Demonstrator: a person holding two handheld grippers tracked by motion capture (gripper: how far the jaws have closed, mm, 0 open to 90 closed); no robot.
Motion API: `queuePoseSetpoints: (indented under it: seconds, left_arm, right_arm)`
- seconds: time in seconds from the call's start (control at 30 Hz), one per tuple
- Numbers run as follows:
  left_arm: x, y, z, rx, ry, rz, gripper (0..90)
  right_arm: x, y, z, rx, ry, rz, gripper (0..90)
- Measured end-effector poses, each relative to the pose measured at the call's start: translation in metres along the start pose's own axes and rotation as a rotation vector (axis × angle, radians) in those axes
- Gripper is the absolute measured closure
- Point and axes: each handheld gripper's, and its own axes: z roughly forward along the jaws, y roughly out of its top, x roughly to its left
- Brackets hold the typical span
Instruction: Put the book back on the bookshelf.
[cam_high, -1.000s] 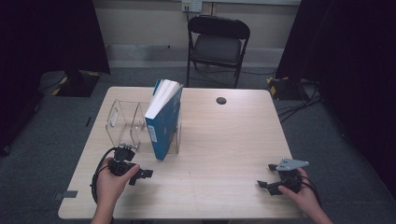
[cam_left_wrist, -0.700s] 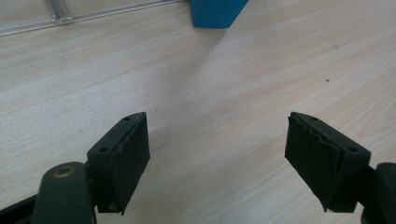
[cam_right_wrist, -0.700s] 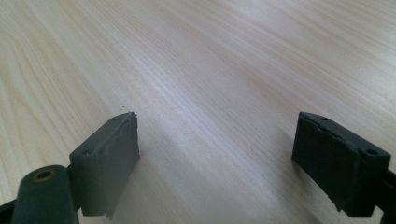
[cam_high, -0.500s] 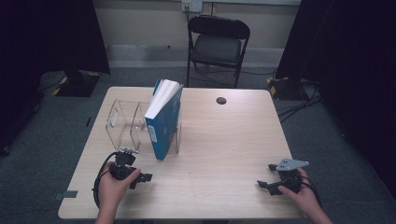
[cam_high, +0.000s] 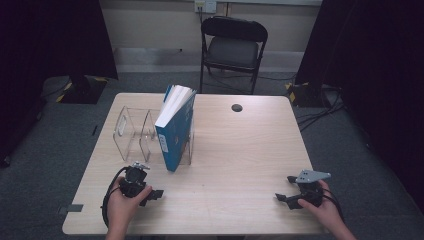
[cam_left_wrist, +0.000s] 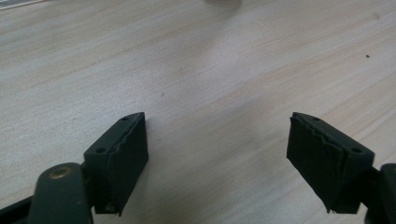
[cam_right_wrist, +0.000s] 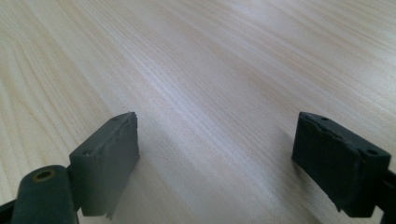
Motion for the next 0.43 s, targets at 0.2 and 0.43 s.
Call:
queuePoseSetpoints:
  seconds: [0.2,0.43]
  left_arm:
    - [-0.0038,-0.0014,0.0013,-0.003,0.024,0.031,18.7]
    - [-0.0075,-0.0034,0.0033,-0.011,0.054,0.081,18.2]
  right_arm:
    - [0.0000,0.0000,-0.0001,0.000,-0.001,0.000,13.9]
    - [0.0000,0.0000,-0.0001,0.000,-0.001,0.000,13.8]
